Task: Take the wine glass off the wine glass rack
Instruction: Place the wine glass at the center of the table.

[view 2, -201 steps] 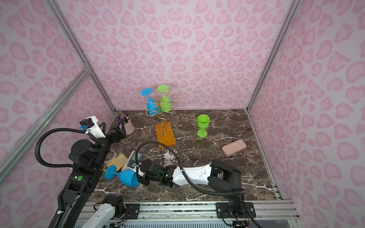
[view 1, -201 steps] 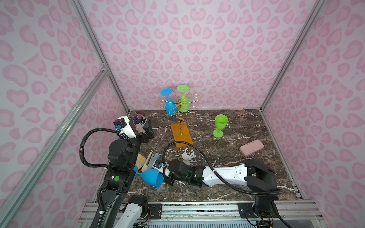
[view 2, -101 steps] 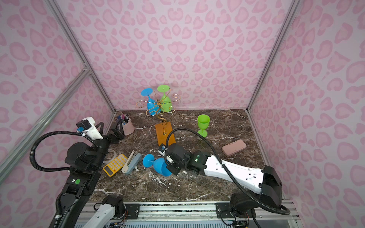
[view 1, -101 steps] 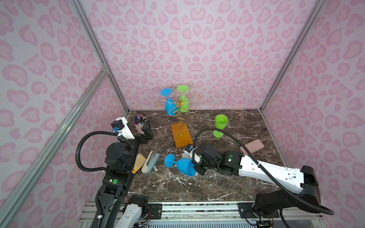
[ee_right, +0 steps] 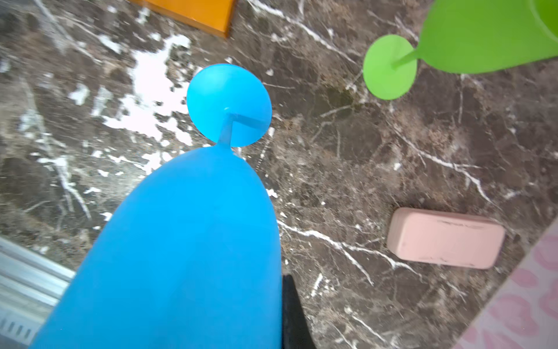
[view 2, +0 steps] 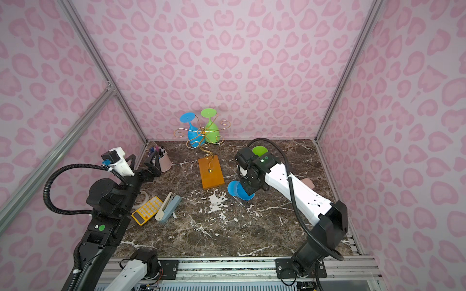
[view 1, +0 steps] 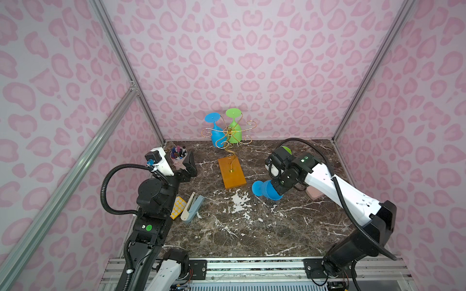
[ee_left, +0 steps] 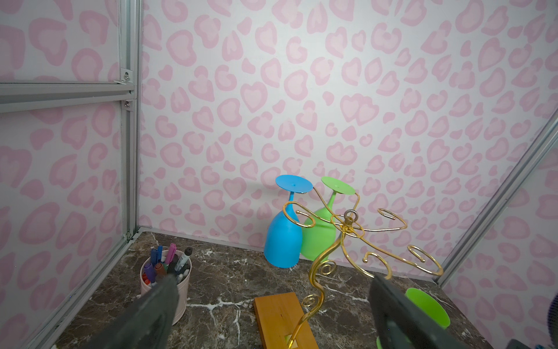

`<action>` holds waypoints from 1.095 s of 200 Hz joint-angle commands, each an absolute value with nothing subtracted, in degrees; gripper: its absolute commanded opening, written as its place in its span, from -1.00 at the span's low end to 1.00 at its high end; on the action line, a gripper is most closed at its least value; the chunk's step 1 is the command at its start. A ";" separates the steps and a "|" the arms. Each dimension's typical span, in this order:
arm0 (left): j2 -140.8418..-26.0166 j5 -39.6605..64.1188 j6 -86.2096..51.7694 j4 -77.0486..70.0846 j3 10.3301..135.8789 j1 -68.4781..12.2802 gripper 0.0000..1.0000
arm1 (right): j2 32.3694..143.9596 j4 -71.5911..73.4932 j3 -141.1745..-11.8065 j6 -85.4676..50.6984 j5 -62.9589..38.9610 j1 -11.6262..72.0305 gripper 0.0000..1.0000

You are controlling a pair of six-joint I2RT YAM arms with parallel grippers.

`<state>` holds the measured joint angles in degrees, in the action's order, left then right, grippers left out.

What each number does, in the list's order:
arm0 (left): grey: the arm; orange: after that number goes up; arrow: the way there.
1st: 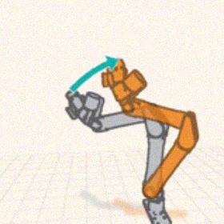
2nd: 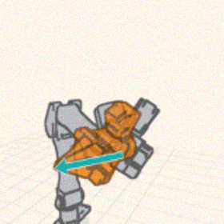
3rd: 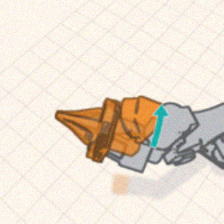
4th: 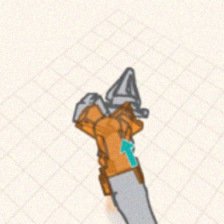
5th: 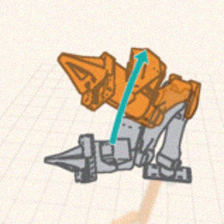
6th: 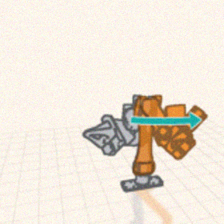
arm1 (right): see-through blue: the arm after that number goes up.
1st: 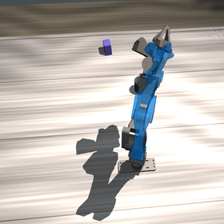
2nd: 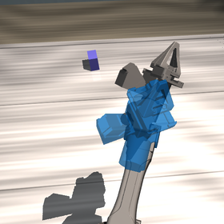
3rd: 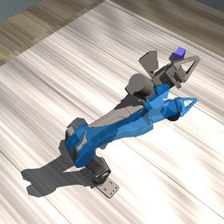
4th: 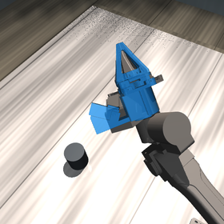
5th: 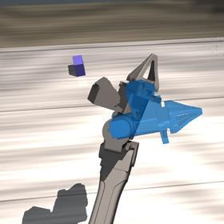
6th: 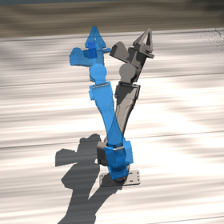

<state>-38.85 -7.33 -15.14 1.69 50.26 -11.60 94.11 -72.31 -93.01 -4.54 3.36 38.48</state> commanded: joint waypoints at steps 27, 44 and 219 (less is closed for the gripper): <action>-39.09 -7.56 -14.12 -0.23 50.88 -11.59 0.99 | 101.86 -81.36 -101.41 -2.43 8.63 34.07 -1.00; -39.45 -7.38 -13.93 -0.26 51.24 -11.54 0.99 | 105.30 -82.82 -105.29 -1.65 9.75 32.62 -1.00; -39.90 -7.91 -13.32 0.01 51.86 -11.49 0.99 | 120.86 -85.52 -124.36 0.35 4.09 26.90 -0.54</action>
